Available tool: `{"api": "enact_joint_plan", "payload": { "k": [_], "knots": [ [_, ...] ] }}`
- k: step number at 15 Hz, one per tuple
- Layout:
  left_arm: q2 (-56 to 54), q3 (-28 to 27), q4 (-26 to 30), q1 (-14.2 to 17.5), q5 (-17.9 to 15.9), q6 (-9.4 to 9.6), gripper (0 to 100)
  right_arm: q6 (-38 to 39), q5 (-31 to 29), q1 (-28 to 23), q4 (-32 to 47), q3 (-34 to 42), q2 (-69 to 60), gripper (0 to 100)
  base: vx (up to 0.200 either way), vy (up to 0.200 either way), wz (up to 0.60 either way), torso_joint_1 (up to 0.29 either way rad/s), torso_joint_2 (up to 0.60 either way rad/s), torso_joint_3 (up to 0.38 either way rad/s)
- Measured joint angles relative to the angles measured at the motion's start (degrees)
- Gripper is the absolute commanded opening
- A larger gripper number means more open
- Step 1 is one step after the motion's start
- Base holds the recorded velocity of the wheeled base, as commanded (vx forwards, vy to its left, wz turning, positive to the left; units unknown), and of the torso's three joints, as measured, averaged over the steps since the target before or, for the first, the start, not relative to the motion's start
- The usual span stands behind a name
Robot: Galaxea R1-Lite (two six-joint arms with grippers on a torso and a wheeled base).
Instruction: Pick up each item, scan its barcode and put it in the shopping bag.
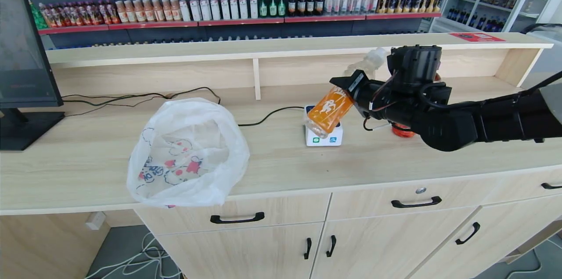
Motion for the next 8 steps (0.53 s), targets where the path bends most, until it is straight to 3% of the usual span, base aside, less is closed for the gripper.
{"api": "enact_joint_plan", "payload": {
  "k": [8],
  "knots": [
    [0.0, 0.0, 0.0, 0.0, 0.0, 0.01, 0, 6.3, -2.0, -1.1, 1.2, -2.5, 1.6, 0, 0.0, 0.0, 0.0, 0.0, 0.0, 0.0]
  ]
}}
